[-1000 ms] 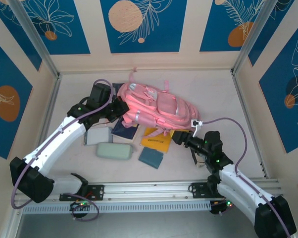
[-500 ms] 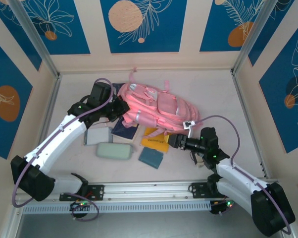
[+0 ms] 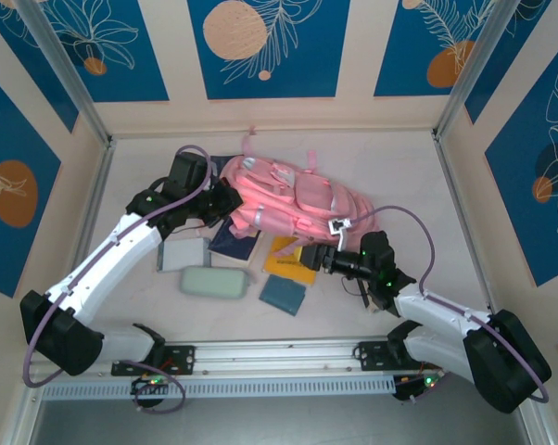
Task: Pack the student bag
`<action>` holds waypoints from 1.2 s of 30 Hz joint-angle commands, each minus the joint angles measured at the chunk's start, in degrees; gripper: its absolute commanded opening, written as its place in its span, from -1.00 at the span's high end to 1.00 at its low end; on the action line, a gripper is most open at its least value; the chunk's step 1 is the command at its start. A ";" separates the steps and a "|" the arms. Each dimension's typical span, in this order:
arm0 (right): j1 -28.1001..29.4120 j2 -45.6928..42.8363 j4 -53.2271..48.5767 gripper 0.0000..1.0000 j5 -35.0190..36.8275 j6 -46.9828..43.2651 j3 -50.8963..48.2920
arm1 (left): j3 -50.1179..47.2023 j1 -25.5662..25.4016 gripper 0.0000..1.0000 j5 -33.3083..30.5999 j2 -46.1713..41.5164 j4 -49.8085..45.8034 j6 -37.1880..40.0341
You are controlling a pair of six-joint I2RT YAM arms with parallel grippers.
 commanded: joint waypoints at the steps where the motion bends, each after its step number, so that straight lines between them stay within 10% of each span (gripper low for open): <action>1: 0.32 0.01 5.14 -0.33 3.15 -0.06 1.13 | 2.65 0.40 1.00 3.41 -0.84 2.52 -0.38; 25: -1.69 -2.33 -2.73 0.54 7.65 -1.92 -0.54 | -2.33 2.04 1.00 2.89 -2.37 2.79 -0.25; 36: -1.49 -4.60 -23.25 0.88 9.02 -8.90 3.64 | -4.10 4.75 1.00 2.16 -2.59 1.99 2.92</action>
